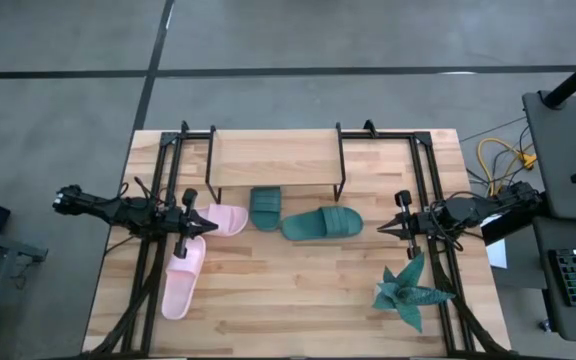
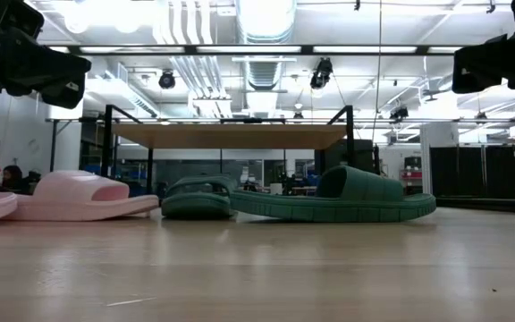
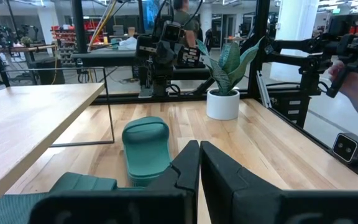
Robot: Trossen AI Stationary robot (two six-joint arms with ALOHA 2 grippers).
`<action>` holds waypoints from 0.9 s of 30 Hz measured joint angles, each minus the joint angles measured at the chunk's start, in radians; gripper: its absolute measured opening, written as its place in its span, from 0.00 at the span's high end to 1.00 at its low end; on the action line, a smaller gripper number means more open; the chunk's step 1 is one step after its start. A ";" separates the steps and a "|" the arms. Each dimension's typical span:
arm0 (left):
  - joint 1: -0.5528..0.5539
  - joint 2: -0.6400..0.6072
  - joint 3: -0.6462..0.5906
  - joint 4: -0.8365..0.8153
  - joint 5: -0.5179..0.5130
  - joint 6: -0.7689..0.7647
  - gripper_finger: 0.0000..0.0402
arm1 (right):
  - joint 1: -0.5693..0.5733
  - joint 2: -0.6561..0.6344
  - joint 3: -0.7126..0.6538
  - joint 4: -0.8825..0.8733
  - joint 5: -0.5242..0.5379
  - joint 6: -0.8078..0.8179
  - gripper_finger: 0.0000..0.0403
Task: Pick and place slides into the shelf
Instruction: Put the right green slipper on the shelf
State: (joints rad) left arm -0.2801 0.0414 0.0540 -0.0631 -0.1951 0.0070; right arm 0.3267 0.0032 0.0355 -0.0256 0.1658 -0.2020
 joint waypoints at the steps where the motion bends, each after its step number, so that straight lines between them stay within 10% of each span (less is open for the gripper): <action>1: 0.000 0.000 0.000 0.000 0.000 0.000 1.00 | 0.000 0.000 0.000 0.000 0.000 0.000 0.98; 19: 0.000 0.004 -0.006 0.211 -0.005 0.146 1.00 | 0.000 0.012 0.000 0.254 0.006 -0.083 0.98; 27: 0.001 0.044 -0.013 0.299 -0.127 0.235 0.97 | -0.001 0.116 0.034 0.298 0.255 -0.082 0.88</action>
State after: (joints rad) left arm -0.2794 0.0855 0.0405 0.2359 -0.3220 0.2420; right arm 0.3260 0.1189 0.0691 0.2728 0.4209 -0.2838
